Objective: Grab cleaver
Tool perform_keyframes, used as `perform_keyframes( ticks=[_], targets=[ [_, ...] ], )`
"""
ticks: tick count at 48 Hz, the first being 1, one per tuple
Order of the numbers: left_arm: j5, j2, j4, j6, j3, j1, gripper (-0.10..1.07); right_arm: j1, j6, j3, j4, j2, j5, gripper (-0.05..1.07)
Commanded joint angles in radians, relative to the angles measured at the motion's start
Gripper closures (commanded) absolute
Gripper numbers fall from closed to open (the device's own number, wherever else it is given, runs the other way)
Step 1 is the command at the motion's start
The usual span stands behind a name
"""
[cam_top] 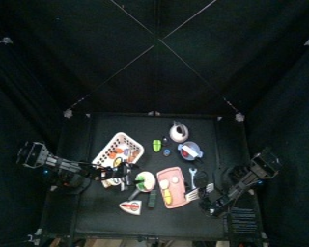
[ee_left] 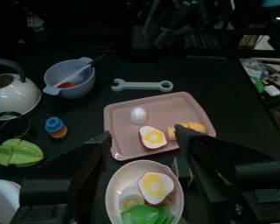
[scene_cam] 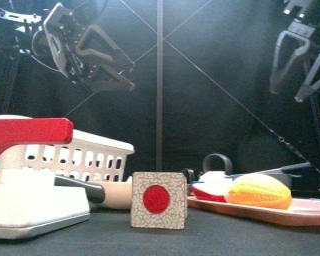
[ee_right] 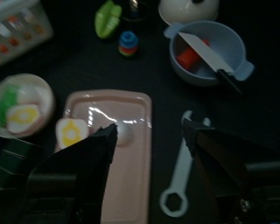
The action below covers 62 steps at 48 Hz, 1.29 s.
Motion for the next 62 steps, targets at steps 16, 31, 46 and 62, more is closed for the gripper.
perform_keyframes(
  ticks=[16,31,46,62],
  targets=[
    [-0.008,-0.005,0.000,0.000,-0.002,0.003,0.04,-0.314,-0.449,0.127,0.038,-0.126,-0.158,0.11],
    [-0.008,-0.003,0.000,0.000,-0.002,0.005,0.04,-0.499,-0.683,0.169,0.123,-0.117,-0.301,0.11],
    [-0.005,-0.002,-0.002,0.000,-0.002,0.006,0.04,-0.569,-0.718,0.193,0.126,-0.075,-0.342,0.11],
    [-0.003,-0.002,0.000,0.000,-0.002,0.006,0.04,-0.603,-0.718,0.216,0.118,-0.049,-0.348,0.11]
  ],
)
